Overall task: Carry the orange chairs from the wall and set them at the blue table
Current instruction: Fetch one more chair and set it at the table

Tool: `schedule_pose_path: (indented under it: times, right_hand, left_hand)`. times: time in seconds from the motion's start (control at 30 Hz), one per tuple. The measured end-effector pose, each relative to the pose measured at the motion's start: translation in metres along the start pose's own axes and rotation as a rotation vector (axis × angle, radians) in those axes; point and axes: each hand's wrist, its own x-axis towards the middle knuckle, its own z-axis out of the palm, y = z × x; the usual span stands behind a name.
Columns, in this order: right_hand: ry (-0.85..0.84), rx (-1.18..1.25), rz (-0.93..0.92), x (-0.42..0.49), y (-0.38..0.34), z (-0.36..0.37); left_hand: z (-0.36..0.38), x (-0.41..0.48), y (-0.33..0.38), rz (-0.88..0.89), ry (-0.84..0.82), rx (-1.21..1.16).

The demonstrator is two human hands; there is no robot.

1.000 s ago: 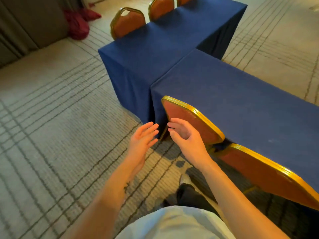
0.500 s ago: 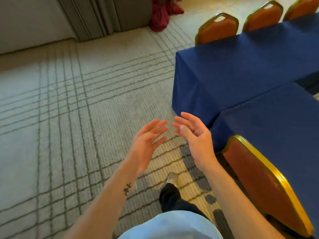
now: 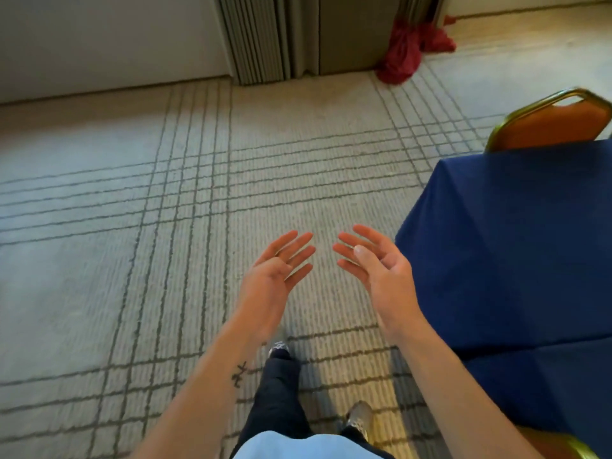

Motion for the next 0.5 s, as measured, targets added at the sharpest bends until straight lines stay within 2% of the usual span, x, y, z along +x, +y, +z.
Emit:
schedule_pose_path:
  times: [0.23,0.5]
  right_hand:
    - [0.057,-0.025,-0.001,0.106,-0.017,0.069]
    - [0.116,0.036,-0.045,0.209,-0.058,0.121]
  left_hand:
    - [-0.025,0.117,0.070,-0.033,-0.079,-0.097]
    - [0.001,0.225,0.148,-0.064,-0.262,-0.077]
